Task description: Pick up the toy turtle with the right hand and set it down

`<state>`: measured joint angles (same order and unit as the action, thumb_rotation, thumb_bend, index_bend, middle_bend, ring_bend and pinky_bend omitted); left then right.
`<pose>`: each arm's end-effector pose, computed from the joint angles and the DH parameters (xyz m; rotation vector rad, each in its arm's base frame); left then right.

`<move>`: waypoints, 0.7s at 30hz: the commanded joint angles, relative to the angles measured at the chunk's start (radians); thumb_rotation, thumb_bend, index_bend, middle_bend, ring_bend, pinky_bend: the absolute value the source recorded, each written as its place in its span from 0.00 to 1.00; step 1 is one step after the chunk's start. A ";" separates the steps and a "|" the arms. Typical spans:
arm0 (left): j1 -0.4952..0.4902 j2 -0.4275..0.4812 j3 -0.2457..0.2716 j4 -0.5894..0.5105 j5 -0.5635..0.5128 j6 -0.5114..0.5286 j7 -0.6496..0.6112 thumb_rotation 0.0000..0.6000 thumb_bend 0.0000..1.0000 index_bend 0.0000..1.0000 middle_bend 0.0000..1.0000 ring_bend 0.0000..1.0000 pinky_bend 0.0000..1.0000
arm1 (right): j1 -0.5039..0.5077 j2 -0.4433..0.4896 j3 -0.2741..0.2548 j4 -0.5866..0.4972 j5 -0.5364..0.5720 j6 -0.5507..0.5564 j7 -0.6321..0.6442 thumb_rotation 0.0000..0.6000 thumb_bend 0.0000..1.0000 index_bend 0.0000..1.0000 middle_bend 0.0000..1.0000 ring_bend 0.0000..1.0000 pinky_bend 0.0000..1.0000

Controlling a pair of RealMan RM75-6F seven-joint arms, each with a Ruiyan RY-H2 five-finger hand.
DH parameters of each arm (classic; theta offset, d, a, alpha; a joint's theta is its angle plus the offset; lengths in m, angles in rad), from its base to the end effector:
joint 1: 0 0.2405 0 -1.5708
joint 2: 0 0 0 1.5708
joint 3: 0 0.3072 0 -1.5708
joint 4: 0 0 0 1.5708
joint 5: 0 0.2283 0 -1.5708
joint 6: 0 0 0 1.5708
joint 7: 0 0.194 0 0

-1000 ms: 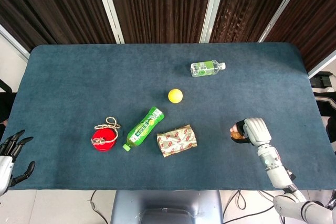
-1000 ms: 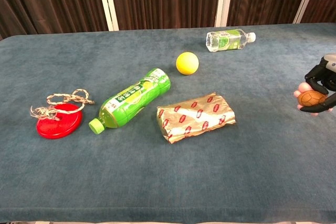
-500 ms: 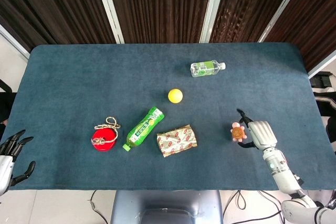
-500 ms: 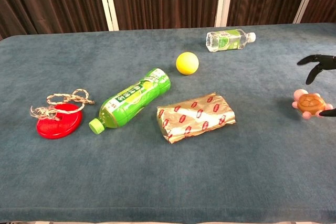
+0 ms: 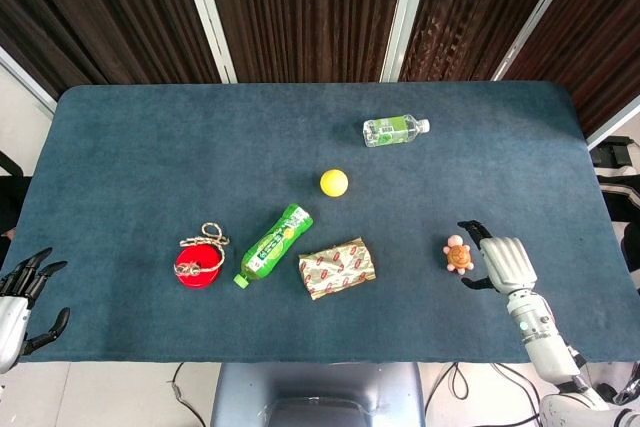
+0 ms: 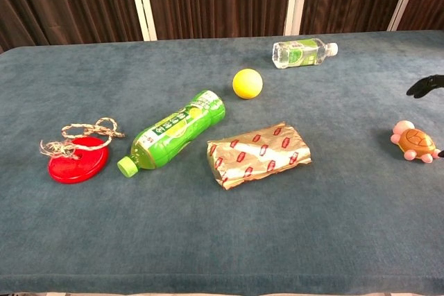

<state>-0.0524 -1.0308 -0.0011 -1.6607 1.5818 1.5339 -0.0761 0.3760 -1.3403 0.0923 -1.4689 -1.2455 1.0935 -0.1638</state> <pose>-0.3532 0.2129 0.1857 -1.4221 -0.9213 -0.9509 -0.3493 -0.3434 0.0445 1.5902 -1.0465 0.7344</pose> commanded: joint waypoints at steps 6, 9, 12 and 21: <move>-0.002 0.003 -0.001 -0.002 -0.006 -0.006 -0.006 1.00 0.39 0.20 0.06 0.10 0.23 | 0.016 -0.104 0.008 0.123 0.028 -0.012 -0.032 1.00 0.04 0.41 0.33 1.00 0.93; -0.002 0.006 -0.001 -0.004 -0.009 -0.009 -0.009 1.00 0.39 0.20 0.06 0.10 0.23 | 0.016 -0.126 0.008 0.159 0.015 0.001 -0.027 1.00 0.04 0.42 0.34 1.00 0.93; -0.001 0.006 0.001 -0.004 -0.008 -0.009 -0.009 1.00 0.39 0.20 0.06 0.10 0.23 | 0.017 -0.149 0.014 0.195 0.012 0.013 -0.028 1.00 0.04 0.43 0.35 1.00 0.93; -0.001 0.009 0.002 -0.010 -0.011 -0.012 -0.004 1.00 0.39 0.20 0.06 0.10 0.23 | 0.029 -0.216 0.018 0.308 -0.001 -0.007 0.012 1.00 0.04 0.51 0.43 1.00 0.95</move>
<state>-0.0532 -1.0220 0.0015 -1.6702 1.5717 1.5218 -0.0800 0.4013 -1.5433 0.1108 -1.1778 -1.2403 1.0912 -0.1609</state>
